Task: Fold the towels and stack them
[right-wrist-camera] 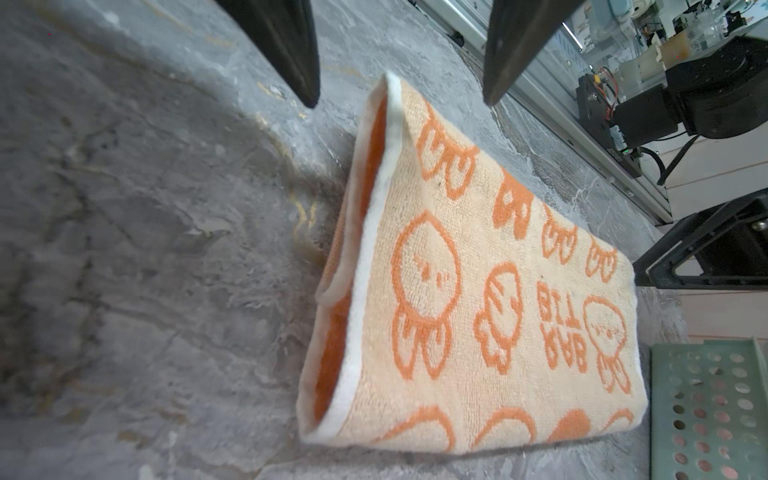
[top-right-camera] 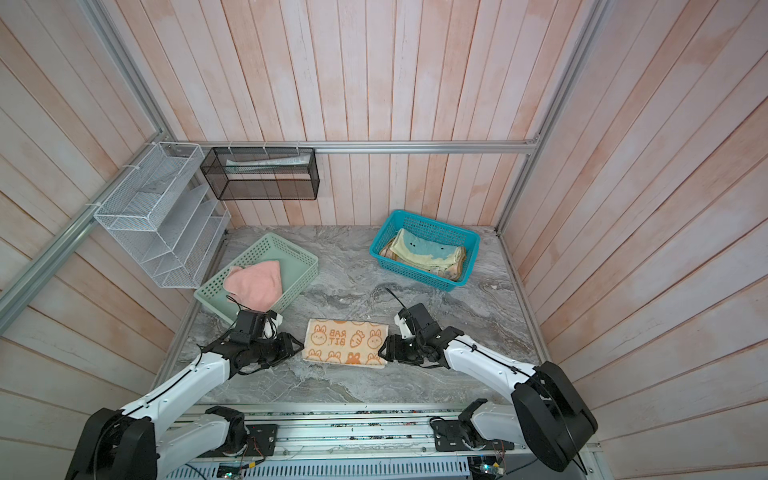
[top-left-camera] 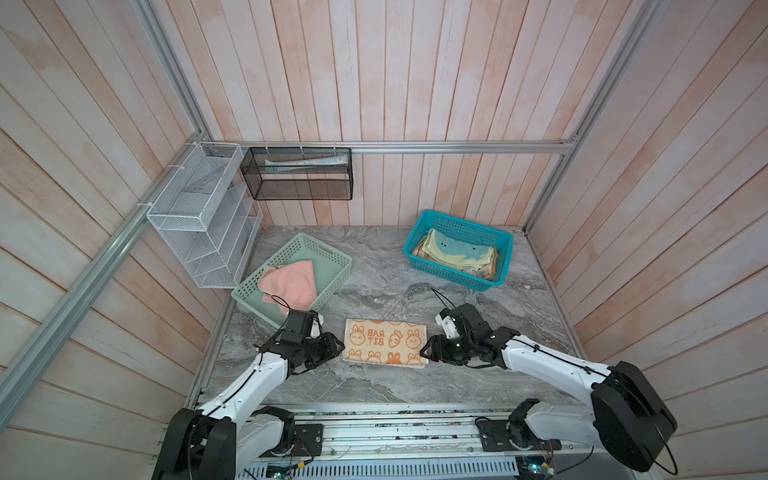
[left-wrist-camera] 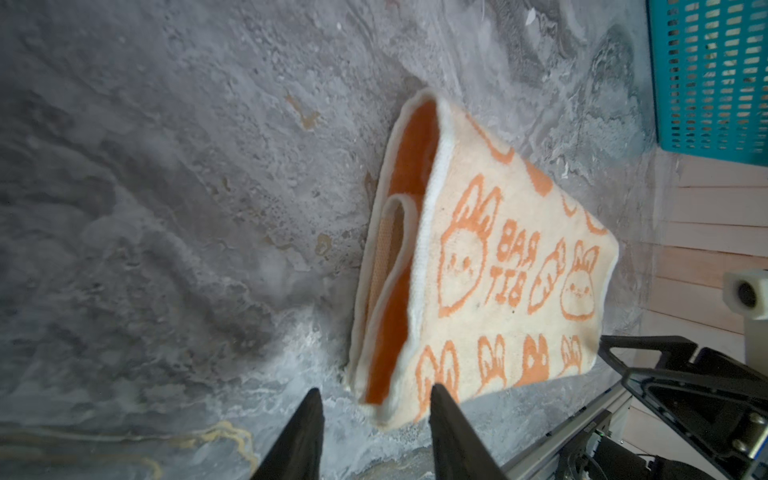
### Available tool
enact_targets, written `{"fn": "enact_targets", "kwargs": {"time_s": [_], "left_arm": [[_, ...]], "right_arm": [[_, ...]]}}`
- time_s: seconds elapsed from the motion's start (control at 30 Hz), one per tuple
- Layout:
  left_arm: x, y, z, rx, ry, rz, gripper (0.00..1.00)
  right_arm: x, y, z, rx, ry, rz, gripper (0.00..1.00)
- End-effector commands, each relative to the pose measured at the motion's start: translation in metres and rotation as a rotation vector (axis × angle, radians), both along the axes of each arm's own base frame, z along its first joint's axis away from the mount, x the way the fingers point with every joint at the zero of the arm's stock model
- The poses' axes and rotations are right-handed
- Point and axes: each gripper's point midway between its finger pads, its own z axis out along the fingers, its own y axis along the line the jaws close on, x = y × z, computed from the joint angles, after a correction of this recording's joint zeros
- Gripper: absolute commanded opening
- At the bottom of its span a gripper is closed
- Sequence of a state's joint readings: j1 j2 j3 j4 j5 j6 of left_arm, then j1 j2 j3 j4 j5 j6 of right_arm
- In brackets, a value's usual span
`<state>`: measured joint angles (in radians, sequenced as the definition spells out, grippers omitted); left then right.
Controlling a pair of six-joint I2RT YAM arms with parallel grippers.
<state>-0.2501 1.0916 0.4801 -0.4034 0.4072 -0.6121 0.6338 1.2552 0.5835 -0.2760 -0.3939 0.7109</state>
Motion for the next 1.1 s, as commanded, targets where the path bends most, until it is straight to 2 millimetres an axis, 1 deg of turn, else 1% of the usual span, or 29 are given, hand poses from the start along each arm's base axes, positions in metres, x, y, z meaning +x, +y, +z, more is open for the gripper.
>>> {"fn": "enact_targets", "kwargs": {"time_s": [0.0, 0.03, 0.1, 0.13, 0.23, 0.3, 0.37, 0.4, 0.47, 0.57, 0.63, 0.7, 0.77, 0.83, 0.9, 0.97, 1.0, 1.07], "left_arm": [[0.017, -0.011, 0.027, 0.033, -0.099, -0.029, 0.39], [0.019, -0.019, 0.032, 0.046, -0.116, -0.054, 0.39], [0.022, -0.044, 0.042, 0.056, -0.15, -0.12, 0.37], [0.022, -0.056, 0.043, 0.055, -0.158, -0.146, 0.37], [0.019, -0.104, 0.044, -0.012, -0.177, -0.243, 0.37], [0.013, -0.136, 0.035, -0.089, -0.153, -0.302, 0.36], [0.006, -0.155, 0.025, -0.141, -0.115, -0.326, 0.36], [0.002, -0.162, 0.017, -0.147, -0.1, -0.338, 0.36], [-0.003, -0.165, 0.002, -0.134, -0.074, -0.339, 0.36], [-0.011, -0.157, -0.025, -0.104, -0.015, -0.321, 0.36], [-0.017, -0.152, -0.038, -0.093, 0.019, -0.315, 0.36], [-0.024, -0.148, -0.048, -0.091, 0.052, -0.309, 0.36], [-0.028, -0.145, -0.053, -0.089, 0.067, -0.305, 0.36], [-0.03, -0.144, -0.055, -0.096, 0.071, -0.3, 0.36], [-0.03, -0.144, -0.054, -0.106, 0.067, -0.295, 0.36], [-0.03, -0.145, -0.052, -0.11, 0.063, -0.294, 0.36], [-0.03, -0.145, -0.052, -0.111, 0.063, -0.296, 0.36], [-0.031, -0.145, -0.052, -0.114, 0.07, -0.297, 0.36]], "right_arm": [[0.006, 0.001, 0.001, 0.012, 0.018, -0.038, 0.65], [0.005, 0.003, -0.003, 0.02, 0.031, -0.037, 0.65], [0.003, 0.007, -0.011, 0.036, 0.067, -0.044, 0.66], [0.003, 0.009, -0.014, 0.044, 0.079, -0.05, 0.67], [0.003, 0.011, -0.025, 0.057, 0.113, -0.075, 0.68], [0.004, 0.013, -0.03, 0.067, 0.13, -0.088, 0.68], [0.005, 0.015, -0.035, 0.071, 0.143, -0.098, 0.68], [0.006, 0.017, -0.036, 0.078, 0.149, -0.104, 0.68], [0.009, 0.019, -0.04, 0.085, 0.157, -0.113, 0.68], [0.013, 0.023, -0.045, 0.092, 0.166, -0.125, 0.68], [0.018, 0.027, -0.049, 0.091, 0.172, -0.122, 0.68], [0.021, 0.029, -0.053, 0.081, 0.179, -0.121, 0.65], [0.025, 0.031, -0.055, 0.073, 0.172, -0.124, 0.56], [0.031, 0.031, -0.056, 0.064, 0.158, -0.133, 0.46], [0.036, 0.034, -0.056, 0.058, 0.145, -0.133, 0.41], [0.039, 0.04, -0.054, 0.059, 0.138, -0.112, 0.35], [0.04, 0.044, -0.054, 0.057, 0.136, -0.1, 0.3], [0.041, 0.05, -0.055, 0.05, 0.126, -0.063, 0.18]]}}
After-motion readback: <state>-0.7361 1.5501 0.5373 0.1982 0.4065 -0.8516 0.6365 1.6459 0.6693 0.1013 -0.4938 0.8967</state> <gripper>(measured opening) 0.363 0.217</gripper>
